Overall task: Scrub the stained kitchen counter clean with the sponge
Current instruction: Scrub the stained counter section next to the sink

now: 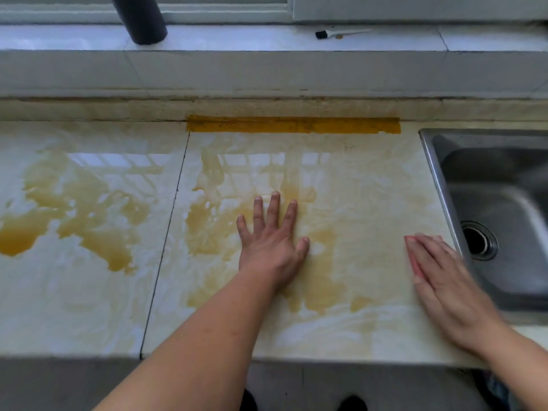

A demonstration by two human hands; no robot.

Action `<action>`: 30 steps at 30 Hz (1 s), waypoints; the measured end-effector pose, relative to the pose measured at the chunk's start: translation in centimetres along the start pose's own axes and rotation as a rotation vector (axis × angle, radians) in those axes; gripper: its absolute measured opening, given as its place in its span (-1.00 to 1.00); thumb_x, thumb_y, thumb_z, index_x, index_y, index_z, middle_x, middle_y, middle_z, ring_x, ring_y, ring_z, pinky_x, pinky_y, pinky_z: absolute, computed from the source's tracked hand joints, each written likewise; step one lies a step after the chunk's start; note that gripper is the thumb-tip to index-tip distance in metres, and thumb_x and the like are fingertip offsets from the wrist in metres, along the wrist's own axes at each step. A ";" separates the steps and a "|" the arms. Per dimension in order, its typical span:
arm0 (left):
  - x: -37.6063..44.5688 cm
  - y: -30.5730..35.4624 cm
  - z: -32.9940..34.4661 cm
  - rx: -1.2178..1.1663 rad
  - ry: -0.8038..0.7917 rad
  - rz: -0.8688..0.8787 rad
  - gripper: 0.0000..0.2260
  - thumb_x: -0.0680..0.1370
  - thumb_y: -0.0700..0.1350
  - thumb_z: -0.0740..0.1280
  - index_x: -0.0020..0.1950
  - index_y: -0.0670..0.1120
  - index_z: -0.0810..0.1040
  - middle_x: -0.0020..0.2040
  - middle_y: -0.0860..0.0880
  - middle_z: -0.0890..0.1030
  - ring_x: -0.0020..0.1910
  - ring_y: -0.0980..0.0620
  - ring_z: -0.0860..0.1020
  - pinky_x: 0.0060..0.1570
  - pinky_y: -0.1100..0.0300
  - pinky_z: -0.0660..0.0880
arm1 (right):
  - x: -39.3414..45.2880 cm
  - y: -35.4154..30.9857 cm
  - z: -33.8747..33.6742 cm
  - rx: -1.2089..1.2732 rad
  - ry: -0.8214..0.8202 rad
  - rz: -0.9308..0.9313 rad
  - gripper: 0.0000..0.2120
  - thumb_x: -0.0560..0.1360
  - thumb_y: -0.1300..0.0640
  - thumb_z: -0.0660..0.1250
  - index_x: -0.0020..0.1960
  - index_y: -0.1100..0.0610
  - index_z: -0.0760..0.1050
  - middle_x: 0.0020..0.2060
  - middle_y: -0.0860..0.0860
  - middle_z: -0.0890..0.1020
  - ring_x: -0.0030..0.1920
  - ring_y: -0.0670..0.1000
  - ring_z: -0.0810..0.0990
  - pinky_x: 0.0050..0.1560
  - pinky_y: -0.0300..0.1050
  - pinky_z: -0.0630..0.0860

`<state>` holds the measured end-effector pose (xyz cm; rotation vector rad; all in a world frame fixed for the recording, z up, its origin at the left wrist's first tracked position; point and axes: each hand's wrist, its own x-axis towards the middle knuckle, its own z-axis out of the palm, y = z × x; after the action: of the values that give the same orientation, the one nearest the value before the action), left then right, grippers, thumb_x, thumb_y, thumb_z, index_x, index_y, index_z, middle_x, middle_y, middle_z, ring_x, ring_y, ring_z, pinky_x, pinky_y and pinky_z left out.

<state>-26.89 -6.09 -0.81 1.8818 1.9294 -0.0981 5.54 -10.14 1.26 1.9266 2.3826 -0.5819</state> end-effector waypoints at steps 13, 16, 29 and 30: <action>-1.8 -11.8 -2.9 0.107 0.010 -0.017 -0.29 0.60 0.45 -0.15 0.64 0.23 -0.35 0.62 0.08 -0.46 0.58 -0.07 -0.48 0.57 -0.26 -0.33 | 1.1 -22.2 6.8 0.120 0.016 0.093 -0.34 0.64 -0.12 -0.13 0.61 -0.01 -0.37 0.56 -0.09 -0.44 0.51 -0.01 -0.54 0.57 0.06 -0.32; -1.7 -13.1 -2.8 0.097 0.029 0.022 -0.28 0.58 0.47 -0.15 0.64 0.25 -0.32 0.63 0.10 -0.45 0.58 -0.05 -0.49 0.58 -0.23 -0.32 | 3.3 -22.7 5.9 0.035 -0.012 0.045 -0.39 0.68 -0.10 -0.12 0.62 -0.06 -0.34 0.57 -0.10 -0.42 0.56 0.01 -0.45 0.55 0.00 -0.33; -1.6 -13.0 -2.3 0.117 0.079 0.015 -0.27 0.57 0.48 -0.18 0.62 0.22 -0.40 0.58 0.07 -0.54 0.52 -0.05 -0.59 0.54 -0.26 -0.37 | 15.1 -21.4 3.7 -0.019 0.070 0.035 -0.42 0.68 -0.10 -0.14 0.65 -0.01 -0.21 0.61 -0.07 -0.32 0.57 -0.05 -0.39 0.56 -0.04 -0.31; -1.5 -13.1 -2.3 0.112 0.079 0.015 -0.27 0.57 0.48 -0.19 0.61 0.23 -0.41 0.58 0.07 -0.55 0.52 -0.05 -0.59 0.54 -0.26 -0.37 | 17.5 -21.8 3.2 -0.023 0.056 0.037 -0.42 0.69 -0.10 -0.11 0.65 -0.01 -0.21 0.61 -0.06 -0.32 0.58 -0.03 -0.38 0.57 -0.02 -0.29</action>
<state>-40.15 -7.62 -1.53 2.0006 1.9994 -0.1315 -19.99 1.72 -0.11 1.9998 2.3693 -0.5033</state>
